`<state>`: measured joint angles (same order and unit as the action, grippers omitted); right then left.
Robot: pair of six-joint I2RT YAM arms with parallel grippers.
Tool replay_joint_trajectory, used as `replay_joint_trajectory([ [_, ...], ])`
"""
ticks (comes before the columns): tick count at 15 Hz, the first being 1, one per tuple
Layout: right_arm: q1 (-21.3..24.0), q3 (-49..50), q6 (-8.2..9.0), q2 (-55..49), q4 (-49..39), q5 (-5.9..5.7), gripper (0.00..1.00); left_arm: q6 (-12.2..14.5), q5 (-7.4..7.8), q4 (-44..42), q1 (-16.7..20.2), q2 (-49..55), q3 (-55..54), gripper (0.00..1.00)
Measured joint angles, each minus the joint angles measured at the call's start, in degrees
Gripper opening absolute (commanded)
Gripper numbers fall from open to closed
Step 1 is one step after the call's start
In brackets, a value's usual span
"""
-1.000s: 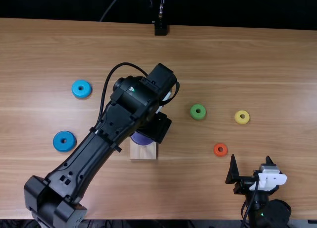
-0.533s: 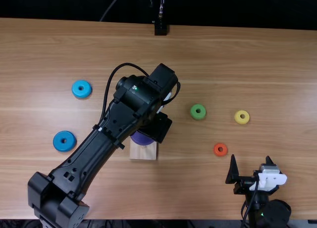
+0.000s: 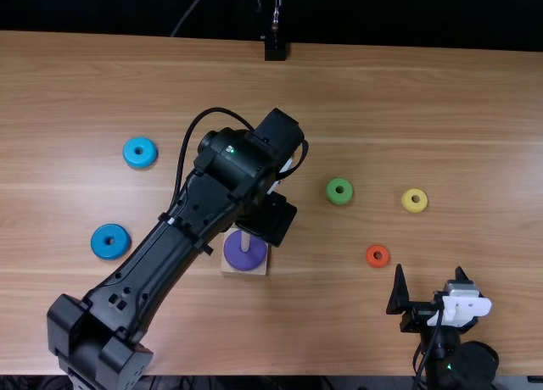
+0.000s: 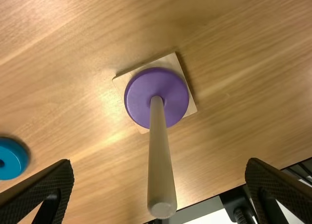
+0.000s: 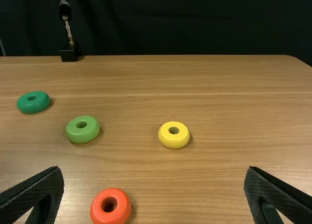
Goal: Build the Hanoi tower: stack the rings onto the peg from bottom to top in this color order: purple, dark blue, light blue, dark green, light green, yellow, orange.
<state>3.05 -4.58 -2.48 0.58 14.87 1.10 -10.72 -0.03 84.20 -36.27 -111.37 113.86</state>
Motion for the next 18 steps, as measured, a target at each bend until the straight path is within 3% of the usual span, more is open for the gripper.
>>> replay_joint_trajectory([
  [3, 0.0, 0.0, 0.0, 0.0, 0.0, 0.0, 1.0, 0.09, 0.02, -1.57, 2.78, 1.03, 3.96, 1.0],
  [6, 0.02, 0.0, 0.0, 0.0, 0.0, 0.02, 1.0, 0.02, 0.15, -7.78, 12.5, 8.59, 1.64, 1.0],
  [10, 0.02, 0.0, -0.02, -0.02, 0.0, 0.02, 1.0, -0.02, 0.0, -16.41, 24.74, 23.87, -19.96, 1.0],
  [13, 0.02, -0.02, -0.02, 0.0, 0.0, 0.0, 1.0, 0.63, 0.02, -24.92, 30.84, 29.27, -37.03, 1.0],
  [15, 0.0, -0.02, -0.04, -0.02, 0.0, 0.02, 1.0, 6.05, 0.04, -30.69, 34.51, 33.38, -46.27, 1.0],
  [18, 0.02, 0.0, -0.02, -0.02, 0.0, 0.04, 1.0, 15.96, -0.68, -30.4, 38.25, 34.07, -50.51, 1.0],
])
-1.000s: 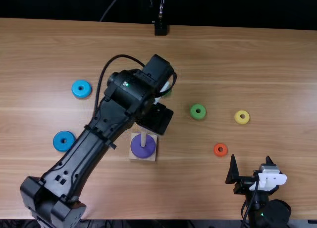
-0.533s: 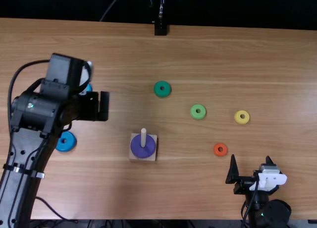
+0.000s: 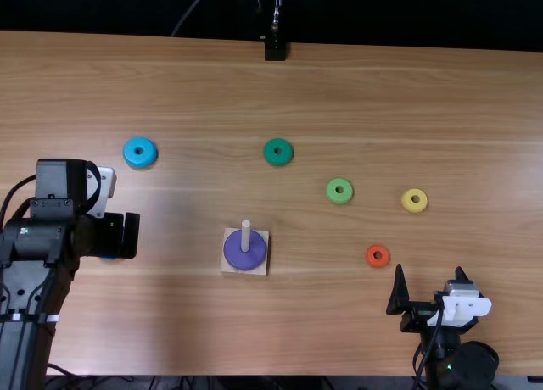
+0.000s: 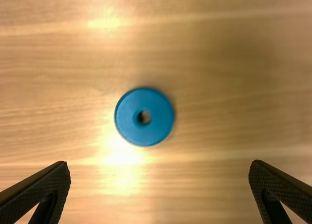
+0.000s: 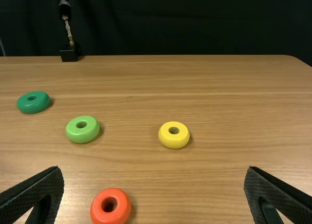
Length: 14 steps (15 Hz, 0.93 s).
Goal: Build the Hanoi tower: stack the rings onto the peg from bottom to top in this color order: purple, dark blue, light blue, dark green, light green, yellow, orange.
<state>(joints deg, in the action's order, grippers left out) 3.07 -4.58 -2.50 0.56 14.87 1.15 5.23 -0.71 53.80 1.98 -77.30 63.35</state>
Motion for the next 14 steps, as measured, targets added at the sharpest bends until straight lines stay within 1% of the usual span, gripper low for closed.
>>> replay_joint_trajectory([
  [1, -0.02, -0.02, 0.02, 0.0, 0.0, -0.02, 1.0, 2.45, -0.13, 0.02, 0.87, -1.53, -0.81, 1.0],
  [2, -0.02, -0.02, 0.02, 0.0, 0.0, -0.02, 1.0, 3.76, -0.24, 0.02, 1.18, -3.98, -1.11, 1.0],
  [4, -0.02, 0.0, 0.0, 0.0, 0.0, -0.04, 1.0, 5.25, -0.39, -0.02, 1.46, -9.11, -1.22, 1.0],
  [8, -0.02, -0.02, 0.0, 0.0, 0.02, -0.02, 1.0, 6.36, -0.39, -0.24, 1.44, -17.49, -1.22, 1.0],
  [14, 0.0, 0.0, 0.0, 0.0, 0.0, -0.02, 1.0, 6.6, -0.37, -1.38, 1.44, -23.08, -1.03, 1.0],
])
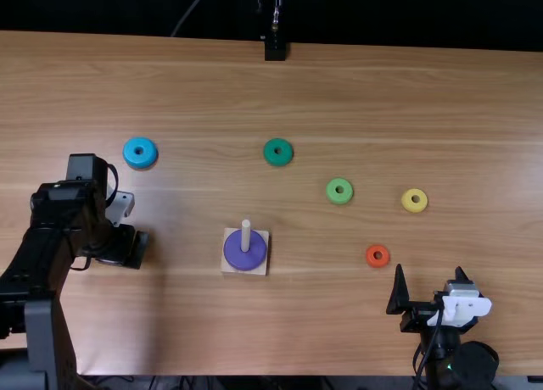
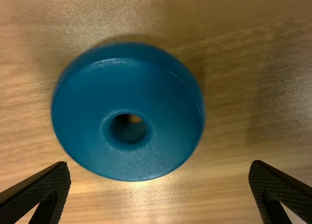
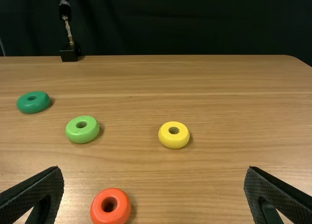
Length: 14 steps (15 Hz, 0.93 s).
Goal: Build the Hanoi tower: stack the rings onto the peg from bottom to top in this color order: purple, dark blue, light blue, dark green, light green, yellow, orange.
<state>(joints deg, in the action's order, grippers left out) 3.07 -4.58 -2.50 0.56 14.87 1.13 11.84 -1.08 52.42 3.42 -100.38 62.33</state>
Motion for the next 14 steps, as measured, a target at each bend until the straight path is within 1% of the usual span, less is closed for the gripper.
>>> replay_joint_trajectory([
  [3, -0.02, -0.02, 0.04, 0.02, -0.02, 0.0, 1.0, 0.09, 0.0, -0.13, 0.0, -1.36, 2.12, 1.0],
  [7, -0.02, -0.02, 0.0, 0.0, 0.02, -0.02, 1.0, 0.15, -0.02, -4.33, 0.0, -2.8, 2.95, 1.0],
  [14, 0.0, 0.0, 0.0, 0.02, -0.02, 0.0, 1.0, 0.13, -0.02, -4.33, 0.02, -3.19, 2.95, 1.0],
])
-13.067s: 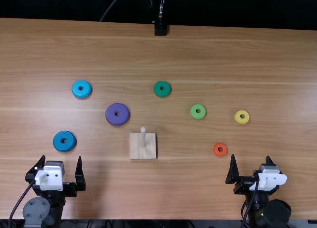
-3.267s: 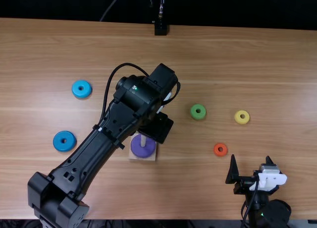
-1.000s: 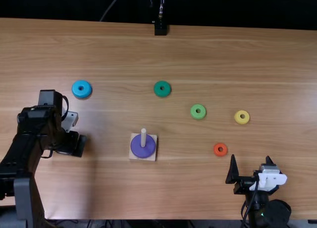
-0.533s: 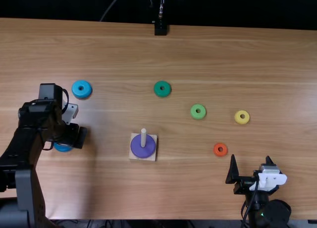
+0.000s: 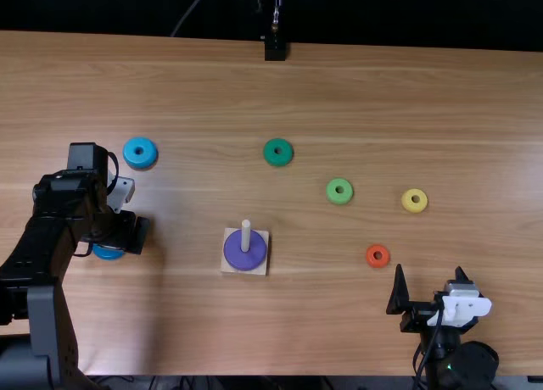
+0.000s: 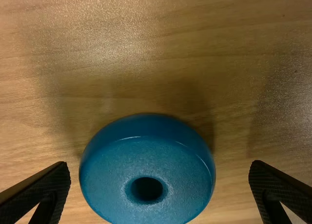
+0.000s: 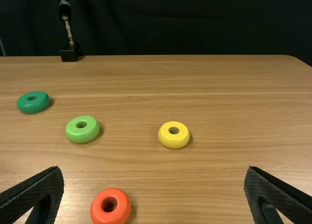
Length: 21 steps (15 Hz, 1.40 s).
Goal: Build the Hanoi tower: stack the rings onto the peg from bottom to top in this color order: purple, dark blue, light blue, dark green, light green, yellow, orange.
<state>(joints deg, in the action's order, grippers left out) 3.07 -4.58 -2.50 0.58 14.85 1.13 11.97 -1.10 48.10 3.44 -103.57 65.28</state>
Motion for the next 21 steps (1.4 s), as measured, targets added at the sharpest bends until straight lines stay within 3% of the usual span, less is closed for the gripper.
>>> replay_joint_trajectory([
  [15, 0.0, 0.0, 0.0, -0.02, 0.02, -0.02, 1.0, 0.0, -0.04, -0.07, 0.04, -2.19, 0.11, 1.0],
  [16, 0.0, 0.0, 0.02, 0.0, 0.02, 0.0, 1.0, 0.04, -0.07, -0.09, 0.04, -2.19, 0.11, 0.53],
  [17, -0.02, 0.0, 0.02, 0.0, 0.02, 0.0, 1.0, -0.02, -0.17, -0.07, 0.04, -2.19, 0.11, 0.01],
  [18, 0.0, 0.0, 0.02, -0.02, 0.04, 0.0, 1.0, -0.15, -0.66, -0.07, 0.11, -2.19, 0.11, 0.0],
  [21, 0.0, 0.0, 0.0, -0.02, 0.04, 0.0, 1.0, -0.15, -5.42, 0.13, 0.42, -2.19, 0.68, 0.0],
])
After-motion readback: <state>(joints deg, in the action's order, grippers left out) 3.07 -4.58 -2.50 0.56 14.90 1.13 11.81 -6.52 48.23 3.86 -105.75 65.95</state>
